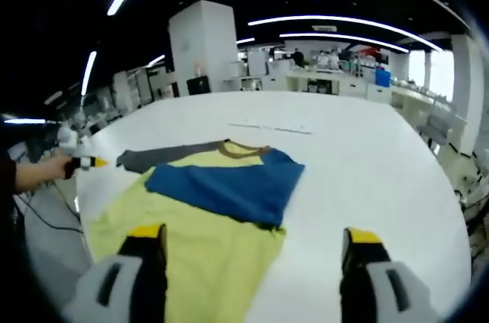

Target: Fold the garment on the visible template until the final outline fits inside the template.

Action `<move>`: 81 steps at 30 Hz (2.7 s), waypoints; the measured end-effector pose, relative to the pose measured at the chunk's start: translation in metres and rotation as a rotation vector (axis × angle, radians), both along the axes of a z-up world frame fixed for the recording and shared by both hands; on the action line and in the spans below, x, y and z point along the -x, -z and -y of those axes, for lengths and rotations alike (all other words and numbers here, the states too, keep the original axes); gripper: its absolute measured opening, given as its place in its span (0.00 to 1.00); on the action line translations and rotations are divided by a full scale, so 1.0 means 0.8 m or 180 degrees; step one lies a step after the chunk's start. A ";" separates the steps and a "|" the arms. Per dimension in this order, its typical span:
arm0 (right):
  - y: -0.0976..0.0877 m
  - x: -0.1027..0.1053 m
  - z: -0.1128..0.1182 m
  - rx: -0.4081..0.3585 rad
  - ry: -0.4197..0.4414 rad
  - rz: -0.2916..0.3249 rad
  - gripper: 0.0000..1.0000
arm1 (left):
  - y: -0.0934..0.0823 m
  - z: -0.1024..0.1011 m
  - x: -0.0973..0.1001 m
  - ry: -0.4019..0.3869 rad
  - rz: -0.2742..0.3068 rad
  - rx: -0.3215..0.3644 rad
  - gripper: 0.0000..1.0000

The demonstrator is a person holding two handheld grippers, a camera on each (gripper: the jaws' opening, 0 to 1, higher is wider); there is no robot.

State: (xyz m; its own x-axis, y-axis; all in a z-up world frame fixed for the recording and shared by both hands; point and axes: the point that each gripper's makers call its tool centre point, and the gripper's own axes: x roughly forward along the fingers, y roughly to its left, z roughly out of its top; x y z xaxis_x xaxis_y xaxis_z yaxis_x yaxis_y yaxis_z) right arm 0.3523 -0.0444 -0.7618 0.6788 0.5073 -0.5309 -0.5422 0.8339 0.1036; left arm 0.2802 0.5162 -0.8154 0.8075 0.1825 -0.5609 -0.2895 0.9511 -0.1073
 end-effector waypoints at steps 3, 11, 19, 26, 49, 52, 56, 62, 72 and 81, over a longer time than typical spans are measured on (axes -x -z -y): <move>-0.004 0.007 0.004 0.0059 -0.0006 0.0019 0.94 | 0.016 -0.026 -0.008 -0.0158 -0.0025 -0.0102 0.42; -0.011 0.030 0.010 0.0107 -0.0102 0.0009 0.96 | 0.044 -0.059 -0.030 -0.0380 -0.0009 -0.0006 0.31; -0.010 0.054 0.004 0.0132 -0.0282 -0.0022 1.00 | 0.042 -0.028 -0.029 -0.0611 0.0037 0.0224 0.24; -0.013 0.058 0.004 0.0144 -0.0241 0.0006 0.97 | 0.043 -0.025 -0.036 -0.0762 0.0033 0.0168 0.15; -0.012 0.059 0.010 0.0371 -0.0210 0.0042 0.94 | 0.023 -0.035 0.003 -0.1012 -0.0158 0.0001 0.00; -0.012 0.059 0.009 0.0371 -0.0236 0.0052 0.95 | 0.022 -0.044 0.014 -0.0979 -0.0205 -0.0011 0.00; -0.007 0.064 0.005 0.0371 -0.0317 -0.0011 0.97 | 0.023 -0.062 0.027 -0.0814 -0.0325 -0.0091 0.00; -0.003 0.070 -0.004 0.0350 -0.0402 -0.0065 0.98 | 0.028 -0.074 0.030 -0.0519 -0.0449 -0.0223 0.00; -0.004 0.070 -0.004 0.0359 -0.0404 -0.0045 0.98 | 0.024 -0.067 0.018 -0.0548 -0.0190 -0.0006 0.25; 0.000 0.072 0.001 0.0406 -0.0374 -0.0061 0.98 | 0.038 -0.068 0.024 -0.0704 -0.0309 -0.0080 0.23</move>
